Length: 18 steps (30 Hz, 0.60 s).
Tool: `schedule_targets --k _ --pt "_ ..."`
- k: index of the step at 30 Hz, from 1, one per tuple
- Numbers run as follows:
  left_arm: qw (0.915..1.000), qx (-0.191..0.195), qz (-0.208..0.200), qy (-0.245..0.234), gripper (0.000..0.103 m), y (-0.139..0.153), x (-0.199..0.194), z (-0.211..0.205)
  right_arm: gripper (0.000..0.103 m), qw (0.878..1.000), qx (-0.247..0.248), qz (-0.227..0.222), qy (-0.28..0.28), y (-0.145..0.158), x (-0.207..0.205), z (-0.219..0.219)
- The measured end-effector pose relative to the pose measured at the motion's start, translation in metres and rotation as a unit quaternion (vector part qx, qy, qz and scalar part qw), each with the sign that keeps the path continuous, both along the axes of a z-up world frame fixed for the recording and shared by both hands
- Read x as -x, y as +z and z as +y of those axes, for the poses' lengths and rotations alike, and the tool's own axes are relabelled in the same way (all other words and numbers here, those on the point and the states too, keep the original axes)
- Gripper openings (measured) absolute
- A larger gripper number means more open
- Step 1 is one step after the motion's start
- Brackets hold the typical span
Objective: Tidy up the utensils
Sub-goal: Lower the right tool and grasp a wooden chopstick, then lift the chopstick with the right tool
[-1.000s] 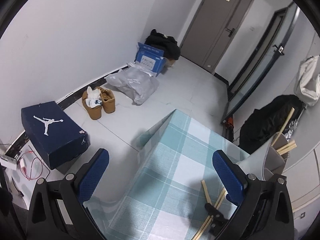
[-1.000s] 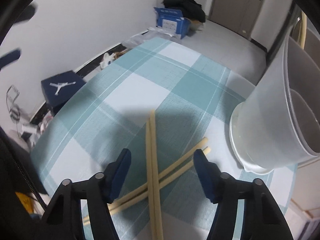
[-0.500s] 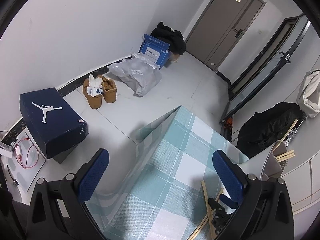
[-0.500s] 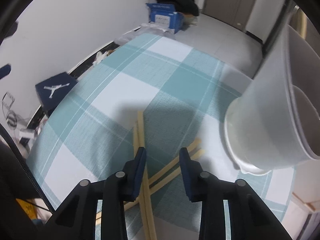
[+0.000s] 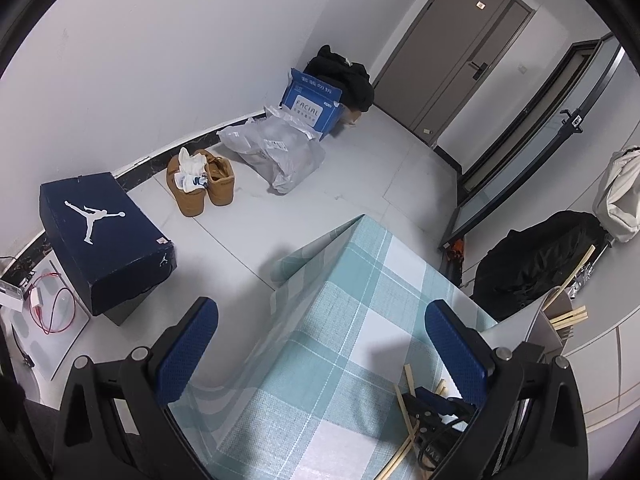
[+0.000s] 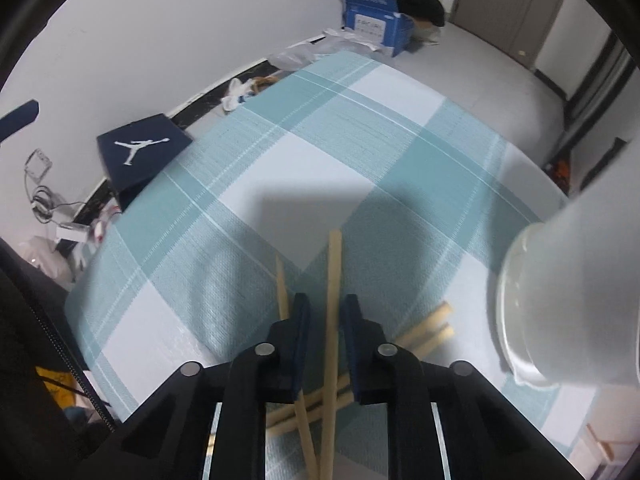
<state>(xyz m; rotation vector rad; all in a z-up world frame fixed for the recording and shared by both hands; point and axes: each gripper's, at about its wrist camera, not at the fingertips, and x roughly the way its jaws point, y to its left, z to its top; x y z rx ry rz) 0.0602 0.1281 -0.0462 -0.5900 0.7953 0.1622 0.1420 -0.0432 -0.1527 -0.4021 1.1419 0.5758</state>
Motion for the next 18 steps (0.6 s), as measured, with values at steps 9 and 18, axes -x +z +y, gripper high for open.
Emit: schedule_targets --k 9,18 --pt "0.9999 -0.01 -0.003 -0.006 0.102 0.002 -0.001 -0.005 0.005 1.0 -0.005 -0.02 -0.011 0.017 0.023 -0.031" --pt "0.9994 -0.017 0.001 -0.03 0.102 0.003 -0.007 -0.023 0.005 0.999 0.007 -0.006 -0.04 0.015 0.049 -0.093"
